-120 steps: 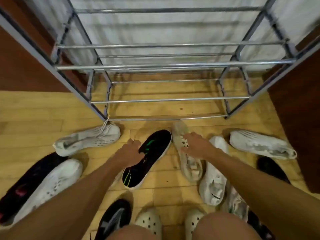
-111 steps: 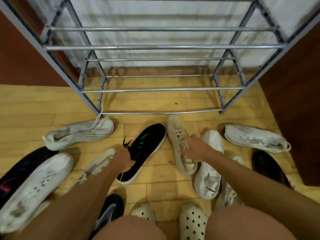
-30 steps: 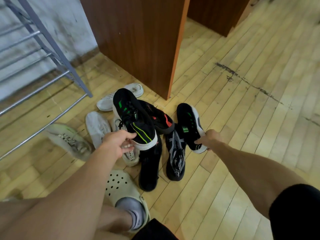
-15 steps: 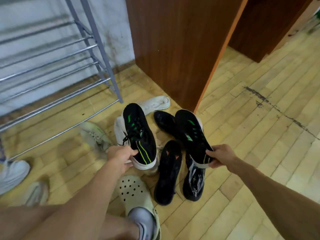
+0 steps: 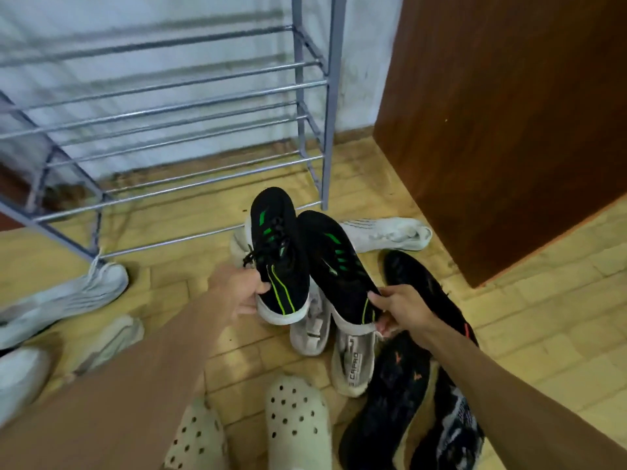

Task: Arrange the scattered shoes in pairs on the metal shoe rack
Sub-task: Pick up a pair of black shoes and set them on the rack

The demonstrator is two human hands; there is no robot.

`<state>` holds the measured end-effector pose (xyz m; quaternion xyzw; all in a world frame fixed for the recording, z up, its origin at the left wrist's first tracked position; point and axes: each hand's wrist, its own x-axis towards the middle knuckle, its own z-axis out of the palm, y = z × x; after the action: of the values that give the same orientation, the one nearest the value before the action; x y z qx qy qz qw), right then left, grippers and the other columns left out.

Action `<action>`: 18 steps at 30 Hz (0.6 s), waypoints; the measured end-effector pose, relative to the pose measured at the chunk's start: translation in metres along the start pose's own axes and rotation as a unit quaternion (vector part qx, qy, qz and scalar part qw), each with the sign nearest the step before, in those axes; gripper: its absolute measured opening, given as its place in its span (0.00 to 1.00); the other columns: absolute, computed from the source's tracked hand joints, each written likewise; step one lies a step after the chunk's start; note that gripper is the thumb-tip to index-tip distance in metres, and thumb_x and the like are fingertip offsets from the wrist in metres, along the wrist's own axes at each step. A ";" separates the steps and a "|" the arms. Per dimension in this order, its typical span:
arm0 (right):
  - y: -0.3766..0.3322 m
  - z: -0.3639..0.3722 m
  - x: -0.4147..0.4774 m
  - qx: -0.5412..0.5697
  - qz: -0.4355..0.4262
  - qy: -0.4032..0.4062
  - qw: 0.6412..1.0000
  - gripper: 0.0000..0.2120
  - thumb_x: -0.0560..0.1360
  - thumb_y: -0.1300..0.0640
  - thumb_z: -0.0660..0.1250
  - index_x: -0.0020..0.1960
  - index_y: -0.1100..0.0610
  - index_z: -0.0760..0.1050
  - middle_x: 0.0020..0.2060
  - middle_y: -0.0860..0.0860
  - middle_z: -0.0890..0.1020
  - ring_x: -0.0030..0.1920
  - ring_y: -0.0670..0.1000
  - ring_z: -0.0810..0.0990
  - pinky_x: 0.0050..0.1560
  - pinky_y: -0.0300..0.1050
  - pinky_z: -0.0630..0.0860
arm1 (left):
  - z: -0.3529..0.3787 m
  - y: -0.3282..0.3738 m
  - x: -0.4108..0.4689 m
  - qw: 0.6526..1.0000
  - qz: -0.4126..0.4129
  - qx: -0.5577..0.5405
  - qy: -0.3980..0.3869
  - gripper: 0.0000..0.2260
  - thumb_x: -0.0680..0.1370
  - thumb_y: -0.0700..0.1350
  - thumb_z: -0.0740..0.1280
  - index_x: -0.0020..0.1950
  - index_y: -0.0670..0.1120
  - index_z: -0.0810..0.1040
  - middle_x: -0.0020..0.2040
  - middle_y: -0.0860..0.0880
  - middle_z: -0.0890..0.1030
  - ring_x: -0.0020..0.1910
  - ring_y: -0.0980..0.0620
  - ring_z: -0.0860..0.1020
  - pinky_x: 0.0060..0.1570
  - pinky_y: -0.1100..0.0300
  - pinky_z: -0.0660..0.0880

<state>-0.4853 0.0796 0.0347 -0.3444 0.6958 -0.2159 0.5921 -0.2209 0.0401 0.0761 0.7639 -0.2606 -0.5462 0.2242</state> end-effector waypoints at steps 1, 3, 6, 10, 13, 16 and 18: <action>-0.007 0.005 0.011 0.003 0.002 -0.004 1.000 0.15 0.77 0.57 0.67 0.57 0.68 0.76 0.20 0.56 0.78 0.19 0.50 0.77 0.25 0.42 0.76 | -0.003 0.002 0.011 1.000 -0.001 0.006 0.003 0.12 0.71 0.31 0.70 0.54 0.36 0.78 0.45 0.41 0.82 0.39 0.45 0.80 0.44 0.49 0.79; -0.019 0.011 0.029 0.006 0.003 -0.007 1.000 0.14 0.77 0.57 0.68 0.54 0.69 0.77 0.19 0.56 0.77 0.18 0.50 0.76 0.23 0.40 0.75 | -0.005 0.006 0.028 1.000 -0.003 0.005 0.002 0.12 0.70 0.32 0.72 0.53 0.36 0.79 0.46 0.42 0.83 0.40 0.45 0.81 0.40 0.50 0.80; -0.043 0.019 0.068 -0.008 -0.002 -0.009 1.000 0.13 0.76 0.56 0.68 0.50 0.67 0.79 0.20 0.56 0.77 0.19 0.50 0.76 0.22 0.40 0.73 | -0.006 0.014 0.061 0.999 -0.019 -0.028 0.002 0.14 0.70 0.32 0.73 0.54 0.37 0.80 0.48 0.41 0.84 0.42 0.45 0.82 0.32 0.54 0.79; -0.071 0.031 0.117 -0.004 -0.016 -0.003 1.000 0.12 0.77 0.55 0.68 0.43 0.65 0.80 0.20 0.56 0.77 0.19 0.49 0.75 0.23 0.39 0.72 | -0.008 0.031 0.102 0.997 -0.026 -0.066 0.019 0.12 0.71 0.31 0.72 0.53 0.35 0.80 0.49 0.40 0.84 0.39 0.46 0.81 0.31 0.55 0.77; -0.088 0.041 0.150 0.019 -0.032 0.009 0.999 0.12 0.77 0.56 0.67 0.43 0.66 0.79 0.19 0.55 0.76 0.18 0.48 0.75 0.23 0.39 0.73 | -0.010 0.046 0.133 0.997 -0.016 -0.069 0.028 0.12 0.71 0.31 0.72 0.54 0.35 0.80 0.49 0.41 0.83 0.39 0.46 0.81 0.37 0.52 0.79; -0.105 0.051 0.180 0.050 -0.039 0.017 0.998 0.11 0.77 0.57 0.67 0.41 0.64 0.79 0.21 0.55 0.76 0.18 0.48 0.74 0.23 0.40 0.73 | -0.010 0.061 0.163 0.997 -0.002 -0.072 0.031 0.15 0.71 0.31 0.72 0.57 0.36 0.80 0.51 0.40 0.84 0.47 0.42 0.82 0.49 0.47 0.81; -0.114 0.058 0.199 0.069 -0.039 0.018 0.997 0.09 0.77 0.58 0.67 0.41 0.62 0.78 0.22 0.56 0.77 0.18 0.48 0.75 0.23 0.40 0.73 | -0.010 0.071 0.180 0.998 0.012 -0.061 0.032 0.16 0.71 0.32 0.72 0.58 0.36 0.79 0.50 0.39 0.84 0.46 0.41 0.83 0.51 0.48 0.80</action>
<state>-0.4157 -0.1364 -0.0311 -0.3250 0.6759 -0.2925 0.5932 -0.1743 -0.1294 -0.0056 0.7625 -0.2291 -0.5338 0.2849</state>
